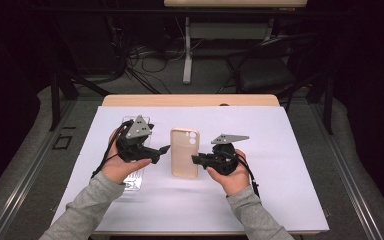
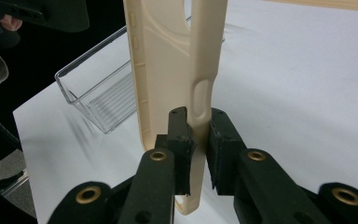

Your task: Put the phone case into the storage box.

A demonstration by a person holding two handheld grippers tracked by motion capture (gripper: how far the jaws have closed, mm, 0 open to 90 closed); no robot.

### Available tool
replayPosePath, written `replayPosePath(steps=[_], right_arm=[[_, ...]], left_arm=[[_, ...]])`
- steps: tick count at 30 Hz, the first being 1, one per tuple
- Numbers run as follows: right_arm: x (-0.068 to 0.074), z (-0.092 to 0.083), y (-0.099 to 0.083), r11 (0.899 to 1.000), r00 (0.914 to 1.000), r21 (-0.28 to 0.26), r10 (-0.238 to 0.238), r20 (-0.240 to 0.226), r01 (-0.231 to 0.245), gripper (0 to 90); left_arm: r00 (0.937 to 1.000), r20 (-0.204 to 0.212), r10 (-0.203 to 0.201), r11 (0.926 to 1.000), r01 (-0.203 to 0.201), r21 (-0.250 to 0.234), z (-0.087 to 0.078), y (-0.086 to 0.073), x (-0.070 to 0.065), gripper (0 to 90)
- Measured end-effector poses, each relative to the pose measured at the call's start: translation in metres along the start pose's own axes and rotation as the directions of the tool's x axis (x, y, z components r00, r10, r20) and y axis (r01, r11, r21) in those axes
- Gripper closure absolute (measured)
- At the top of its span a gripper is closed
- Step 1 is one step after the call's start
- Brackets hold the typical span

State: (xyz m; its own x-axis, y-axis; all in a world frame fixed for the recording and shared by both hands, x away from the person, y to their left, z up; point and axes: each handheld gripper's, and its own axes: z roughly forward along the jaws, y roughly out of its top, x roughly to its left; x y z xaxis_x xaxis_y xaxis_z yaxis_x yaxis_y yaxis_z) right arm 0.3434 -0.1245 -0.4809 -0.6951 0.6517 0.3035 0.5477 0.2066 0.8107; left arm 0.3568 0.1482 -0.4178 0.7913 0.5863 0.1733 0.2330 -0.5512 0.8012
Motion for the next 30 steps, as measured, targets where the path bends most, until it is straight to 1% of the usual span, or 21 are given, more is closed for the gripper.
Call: replayPosePath(steps=[8, 12, 16, 19, 24, 30], right_arm=[[0.001, 0.001, 0.000, 1.000, 1.0000, 0.018, -0.005, 0.005, 0.005, 81.0], [0.001, 0.002, 0.000, 1.000, 0.9999, 0.025, -0.006, 0.008, 0.006, 80.9], [0.001, 0.002, 0.000, 1.000, 0.9999, 0.031, -0.007, 0.011, 0.006, 81.0], [0.001, 0.002, 0.000, 0.999, 0.9999, 0.038, -0.011, 0.013, 0.010, 80.9], [0.001, 0.003, -0.001, 0.999, 0.9998, 0.045, -0.013, 0.015, 0.013, 81.0], [0.001, 0.004, -0.001, 0.999, 0.9998, 0.045, -0.016, 0.014, 0.016, 80.9]], left_arm=[[0.9992, -0.012, 0.038, 0.9993, -0.038, 0.009, 0.001, 0.006, -0.002, 17.0], [0.9979, -0.019, 0.062, 0.9980, -0.061, 0.013, 0.002, 0.008, -0.004, 21.2], [0.9949, -0.032, 0.096, 0.9953, -0.095, 0.018, 0.002, 0.011, -0.006, 24.8], [0.9935, -0.030, 0.110, 0.9939, -0.109, 0.017, 0.002, 0.013, -0.007, 27.5], [0.9893, -0.042, 0.140, 0.9900, -0.139, 0.028, 0.003, 0.016, -0.009, 31.1], [0.9865, -0.047, 0.157, 0.9874, -0.156, 0.030, 0.005, 0.018, -0.010, 34.9]])
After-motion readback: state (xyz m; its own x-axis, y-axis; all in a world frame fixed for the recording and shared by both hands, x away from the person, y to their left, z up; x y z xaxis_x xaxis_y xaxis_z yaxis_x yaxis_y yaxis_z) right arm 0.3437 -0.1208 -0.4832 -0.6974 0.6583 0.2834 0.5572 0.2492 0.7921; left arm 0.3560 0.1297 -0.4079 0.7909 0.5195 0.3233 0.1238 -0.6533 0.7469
